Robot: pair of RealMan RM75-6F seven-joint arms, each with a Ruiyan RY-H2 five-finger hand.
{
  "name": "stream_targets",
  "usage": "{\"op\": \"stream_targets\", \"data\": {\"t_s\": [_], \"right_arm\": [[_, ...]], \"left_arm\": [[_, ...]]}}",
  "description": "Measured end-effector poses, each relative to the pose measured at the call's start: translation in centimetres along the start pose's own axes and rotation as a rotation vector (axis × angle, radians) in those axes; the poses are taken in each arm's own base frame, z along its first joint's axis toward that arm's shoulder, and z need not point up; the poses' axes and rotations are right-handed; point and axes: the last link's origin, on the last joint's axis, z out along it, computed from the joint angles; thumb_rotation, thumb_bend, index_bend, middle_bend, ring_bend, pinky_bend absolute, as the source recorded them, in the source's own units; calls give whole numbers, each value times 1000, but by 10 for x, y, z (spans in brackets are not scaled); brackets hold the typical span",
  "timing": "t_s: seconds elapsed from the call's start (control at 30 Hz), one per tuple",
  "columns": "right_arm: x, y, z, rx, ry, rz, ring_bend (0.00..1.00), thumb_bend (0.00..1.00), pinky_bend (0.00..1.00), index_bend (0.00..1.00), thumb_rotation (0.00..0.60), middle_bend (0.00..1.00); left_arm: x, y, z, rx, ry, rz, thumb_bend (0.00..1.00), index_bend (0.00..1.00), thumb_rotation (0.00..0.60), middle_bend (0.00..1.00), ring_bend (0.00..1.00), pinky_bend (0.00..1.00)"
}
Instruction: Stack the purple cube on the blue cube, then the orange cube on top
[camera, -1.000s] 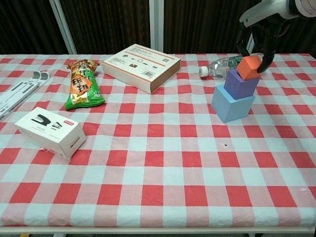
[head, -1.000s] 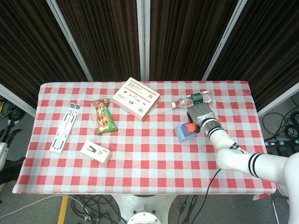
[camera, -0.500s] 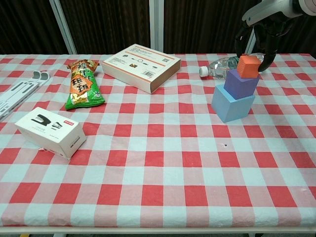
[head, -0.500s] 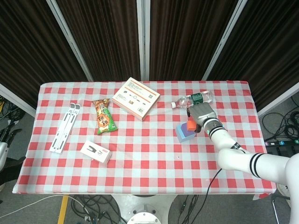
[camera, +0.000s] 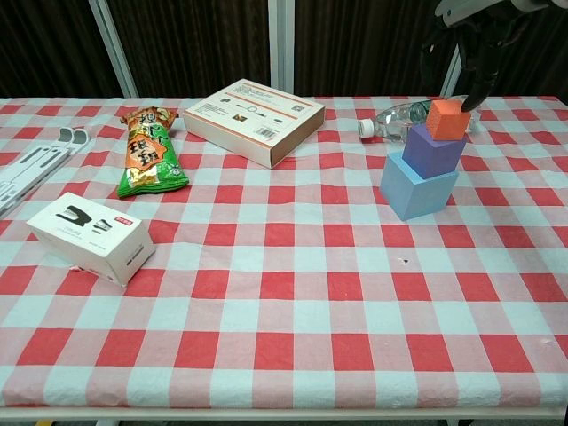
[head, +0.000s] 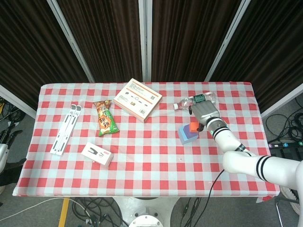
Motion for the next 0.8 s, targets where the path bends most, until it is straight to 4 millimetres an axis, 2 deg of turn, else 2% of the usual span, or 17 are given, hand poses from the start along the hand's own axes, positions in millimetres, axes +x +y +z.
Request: {"op": "stream_targets", "data": {"t_s": [0.2,0.33,0.4,0.47,0.53,0.57,0.67,0.73,0.77,0.8], "right_arm": [[28,13,-19,-5,85,43,1000,44,1000,344,600,1000],[38,37,-46,-26,132,80,998,49,981,367,600,1000],[38,50,-60,-38,155,93,958,66,940,377,600,976],[32,61,-74,-45,180,91,807,67,862,368,600,829],[21,70,-87,-48,211,74,563,56,759,313,600,584],[16,75,-93,-51,230,63,422,52,672,271,600,447],[-1,90,-111,-69,323,7,115,60,372,156,600,186],[-17,104,-125,-107,396,-20,16,94,225,84,600,83],[-26,111,-132,-132,424,-22,0,128,132,50,600,41],[-37,118,-140,-160,448,-21,0,147,86,38,600,25]], "left_arm": [[3,3,1,-7,13,-11,51,216,600,143,133,271],[5,6,1,-13,18,-13,51,216,600,143,133,271],[6,7,1,-15,20,-13,51,216,600,143,133,271],[6,9,1,-19,23,-13,51,216,600,143,133,271],[7,11,1,-25,27,-14,51,216,600,143,133,271],[7,13,2,-30,31,-14,51,216,600,143,133,270],[9,20,2,-49,39,-13,51,216,600,143,133,271],[11,24,2,-62,44,-10,51,216,600,143,133,271],[12,26,2,-72,47,-9,51,216,600,143,133,271],[12,28,2,-80,48,-9,51,216,600,143,133,271]]}}
